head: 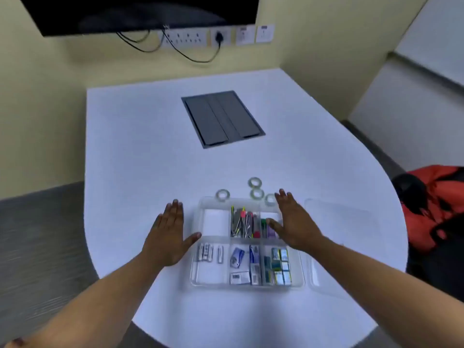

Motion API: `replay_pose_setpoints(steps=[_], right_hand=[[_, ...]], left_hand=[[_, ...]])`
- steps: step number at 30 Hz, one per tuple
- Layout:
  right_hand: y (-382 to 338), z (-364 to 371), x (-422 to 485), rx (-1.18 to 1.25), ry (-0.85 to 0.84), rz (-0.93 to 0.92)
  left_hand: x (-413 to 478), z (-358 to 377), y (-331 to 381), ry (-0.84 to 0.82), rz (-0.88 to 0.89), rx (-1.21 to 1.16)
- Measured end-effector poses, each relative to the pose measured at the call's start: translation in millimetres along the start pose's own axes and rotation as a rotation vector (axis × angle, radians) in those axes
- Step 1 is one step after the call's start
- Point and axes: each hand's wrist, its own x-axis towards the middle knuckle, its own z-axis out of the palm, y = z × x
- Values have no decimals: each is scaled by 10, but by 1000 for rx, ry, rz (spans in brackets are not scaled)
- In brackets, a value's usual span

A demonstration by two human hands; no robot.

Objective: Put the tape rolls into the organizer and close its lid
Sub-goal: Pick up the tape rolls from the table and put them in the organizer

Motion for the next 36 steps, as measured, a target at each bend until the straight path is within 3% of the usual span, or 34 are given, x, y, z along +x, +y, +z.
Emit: replay_pose_setpoints(steps=[5,14,25,36], right_hand=[[115,575,-576,45,-176,203],[86,734,-1011,-92,-264,251],[65,837,-1218,29,-91,296],[159,575,-933,481,145,300]], left_hand=[[-354,542,-186,-275,-156,-123],[-329,706,-227,-265,-210,-368],[-349,643,-174,-189,-190,-343],[-116,545,-384,-93,-344,-92]])
